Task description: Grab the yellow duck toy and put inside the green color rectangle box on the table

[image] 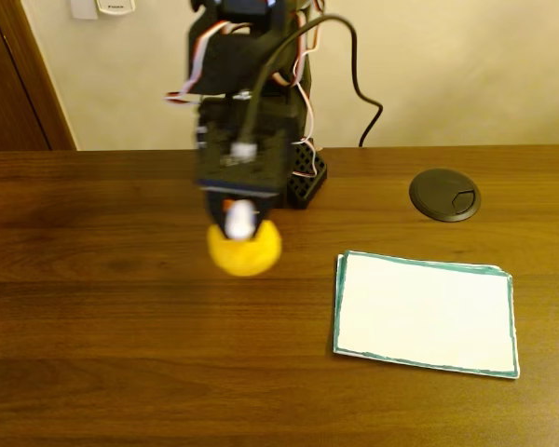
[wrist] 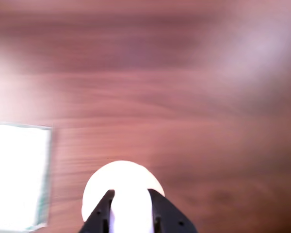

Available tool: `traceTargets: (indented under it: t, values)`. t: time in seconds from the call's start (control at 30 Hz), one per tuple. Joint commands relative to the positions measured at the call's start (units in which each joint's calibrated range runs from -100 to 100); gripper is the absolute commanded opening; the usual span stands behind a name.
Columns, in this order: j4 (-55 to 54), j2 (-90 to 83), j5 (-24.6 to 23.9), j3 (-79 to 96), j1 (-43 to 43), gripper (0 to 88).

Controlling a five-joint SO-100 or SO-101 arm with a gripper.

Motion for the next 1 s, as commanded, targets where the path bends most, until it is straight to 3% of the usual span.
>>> traceTargets:
  t: [0.0,0.13,0.33,0.53,0.67,0.97]
  values:
    - [-0.2,-0.55,-3.76,-4.76,-18.35,0.1]
    - [-3.95,17.61,-3.96,-14.31,-38.91,0.2]
    - [-14.35,22.5,-5.47,-2.66,-50.59,0.2]
    - [-30.8,36.73,-6.35,-1.11,-56.95,0.2]
    - [-32.93,44.94,-5.67,-9.67,-58.17,0.2]
    - [-41.28,53.49,-5.71,-10.85,-57.39,0.2]
